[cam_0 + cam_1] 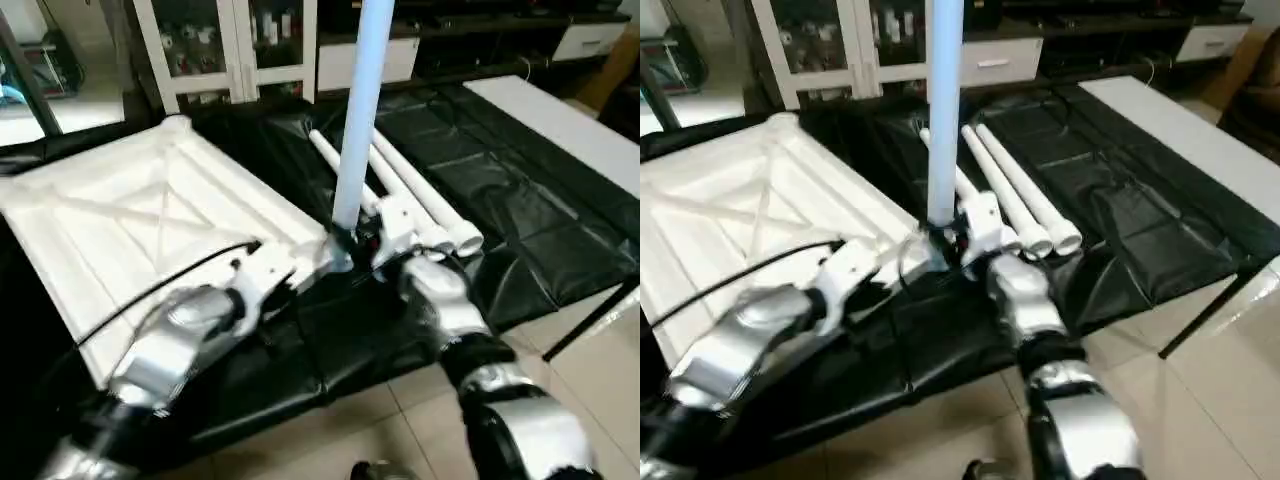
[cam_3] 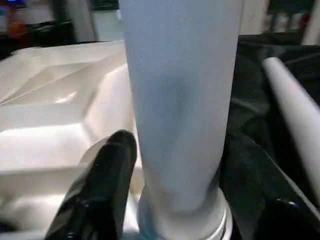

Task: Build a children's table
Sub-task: Rotate leg to tighten

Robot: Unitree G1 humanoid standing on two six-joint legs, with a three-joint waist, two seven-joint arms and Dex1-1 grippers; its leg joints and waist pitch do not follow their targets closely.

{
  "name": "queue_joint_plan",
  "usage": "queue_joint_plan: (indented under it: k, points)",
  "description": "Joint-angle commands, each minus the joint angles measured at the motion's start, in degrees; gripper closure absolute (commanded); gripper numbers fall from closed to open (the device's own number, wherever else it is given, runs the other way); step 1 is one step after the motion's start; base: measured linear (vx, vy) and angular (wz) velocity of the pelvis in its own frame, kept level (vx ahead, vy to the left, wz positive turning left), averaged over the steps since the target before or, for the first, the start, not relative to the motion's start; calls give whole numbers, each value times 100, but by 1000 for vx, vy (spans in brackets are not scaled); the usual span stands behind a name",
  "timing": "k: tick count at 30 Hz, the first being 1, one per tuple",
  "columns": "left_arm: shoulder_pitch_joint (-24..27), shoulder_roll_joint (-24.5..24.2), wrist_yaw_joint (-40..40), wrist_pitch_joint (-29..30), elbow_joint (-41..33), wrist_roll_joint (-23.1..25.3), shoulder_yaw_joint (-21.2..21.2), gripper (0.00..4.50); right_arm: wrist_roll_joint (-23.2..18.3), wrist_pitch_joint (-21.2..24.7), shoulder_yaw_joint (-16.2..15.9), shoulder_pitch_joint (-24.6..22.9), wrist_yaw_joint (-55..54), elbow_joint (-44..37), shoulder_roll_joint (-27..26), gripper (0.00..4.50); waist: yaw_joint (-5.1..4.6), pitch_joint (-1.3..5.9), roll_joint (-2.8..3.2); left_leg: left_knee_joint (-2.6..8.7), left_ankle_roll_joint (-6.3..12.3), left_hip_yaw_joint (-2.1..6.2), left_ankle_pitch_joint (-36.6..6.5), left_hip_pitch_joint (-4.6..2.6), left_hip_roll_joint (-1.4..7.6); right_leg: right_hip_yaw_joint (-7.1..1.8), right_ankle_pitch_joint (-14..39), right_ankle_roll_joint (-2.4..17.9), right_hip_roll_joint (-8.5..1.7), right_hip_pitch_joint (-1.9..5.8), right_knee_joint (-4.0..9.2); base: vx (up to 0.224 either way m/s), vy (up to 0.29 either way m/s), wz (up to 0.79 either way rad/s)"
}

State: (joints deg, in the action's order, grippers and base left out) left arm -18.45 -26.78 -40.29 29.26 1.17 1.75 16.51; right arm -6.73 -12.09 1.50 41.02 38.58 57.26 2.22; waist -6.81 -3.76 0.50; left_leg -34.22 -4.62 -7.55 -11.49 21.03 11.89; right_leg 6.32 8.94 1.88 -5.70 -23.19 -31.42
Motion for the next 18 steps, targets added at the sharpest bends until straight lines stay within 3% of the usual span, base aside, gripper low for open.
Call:
queue_joint_plan:
  k: [1,5,7,9,12,13,16,18]
  points:
    - [273,-337,-555,-302,69,-36,132,450,-83,-94,-29,9,613,-128,284,152,31,295,81,552,170,-28,-2669,25,70,-174,2297,1012,-222,251,304,0,0,0]
    - [493,-693,-1123,-602,-113,-251,131,450,-209,-29,-17,11,1601,-200,718,108,116,318,52,507,235,-99,-2440,-36,86,-258,2229,1109,-220,198,268,0,0,0]
    - [514,-731,-1146,-656,-102,-254,142,450,-271,32,-13,16,1942,-203,884,108,191,340,61,487,335,-154,-1960,-41,102,-321,1693,1316,-189,193,194,0,0,0]
    - [533,-751,-1223,-743,-122,-299,178,450,-397,175,17,24,2312,-221,1018,108,265,362,48,451,415,-201,-1762,-70,100,-352,1497,1414,-171,184,154,29,-9,6]
    - [552,-711,-1334,-814,-226,-416,220,450,-528,335,29,9,2911,-233,1160,108,346,409,10,405,603,-237,-1114,-27,94,-392,845,1586,-143,230,45,39,-12,6]
    - [552,-699,-1337,-825,-229,-427,220,450,-538,369,21,1,3002,-240,1172,133,379,418,8,392,673,-233,-904,4,99,-405,697,1622,-140,254,-6,0,0,0]
    - [539,-673,-1344,-833,-234,-423,233,450,-505,346,12,-3,3084,-188,1202,146,451,445,7,364,780,-259,-580,-16,94,-415,380,1708,-138,257,-51,0,0,0]
    - [533,-649,-1351,-837,-237,-413,246,450,-514,397,-21,-16,3206,-142,1195,159,468,432,-16,373,771,-265,-665,-21,99,-414,542,1687,-141,258,-36,0,0,0]
